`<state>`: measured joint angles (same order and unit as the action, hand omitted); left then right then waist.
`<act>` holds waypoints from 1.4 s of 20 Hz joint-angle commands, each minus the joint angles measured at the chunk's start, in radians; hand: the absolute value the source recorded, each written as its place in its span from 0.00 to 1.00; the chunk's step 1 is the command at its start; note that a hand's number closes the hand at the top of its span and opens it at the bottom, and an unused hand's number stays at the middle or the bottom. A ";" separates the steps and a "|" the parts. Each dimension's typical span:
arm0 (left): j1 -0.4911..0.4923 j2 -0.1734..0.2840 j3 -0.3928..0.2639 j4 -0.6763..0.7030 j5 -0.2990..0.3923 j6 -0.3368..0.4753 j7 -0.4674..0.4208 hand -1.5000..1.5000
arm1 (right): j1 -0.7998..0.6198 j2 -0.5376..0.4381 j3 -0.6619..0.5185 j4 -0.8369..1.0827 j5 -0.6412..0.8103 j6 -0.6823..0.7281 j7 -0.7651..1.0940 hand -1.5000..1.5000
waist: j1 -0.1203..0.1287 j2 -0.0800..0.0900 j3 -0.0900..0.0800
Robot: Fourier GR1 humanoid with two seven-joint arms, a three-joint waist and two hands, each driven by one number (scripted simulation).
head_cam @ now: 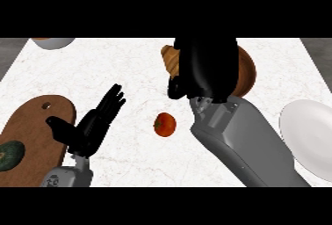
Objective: Pick the croissant from the plate and place it in the bowl
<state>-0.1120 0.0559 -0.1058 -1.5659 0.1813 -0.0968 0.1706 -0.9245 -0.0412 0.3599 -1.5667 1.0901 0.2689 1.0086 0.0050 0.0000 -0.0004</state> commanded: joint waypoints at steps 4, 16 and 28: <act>0.024 -0.019 -0.019 -0.012 -0.031 0.009 -0.035 0.50 | -0.012 -0.068 -0.183 0.207 -0.004 -0.165 -0.161 1.00 | 0.006 0.003 0.000; -0.081 0.000 0.017 0.018 -0.004 -0.012 0.025 0.50 | -0.124 -0.164 -0.272 0.867 0.092 -0.441 -0.423 1.00 | 0.041 0.020 0.000; -0.100 -0.011 0.030 0.063 -0.007 -0.013 -0.002 0.50 | -0.172 -0.173 -0.535 1.116 -0.136 -0.615 -0.659 0.00 | 0.037 0.022 0.002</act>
<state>-0.1660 0.0360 -0.1112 -1.5397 0.1614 -0.1088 0.1694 -1.1036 -0.2154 -0.1070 -0.4833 1.0247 -0.2664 0.4658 0.0494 0.0214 0.0011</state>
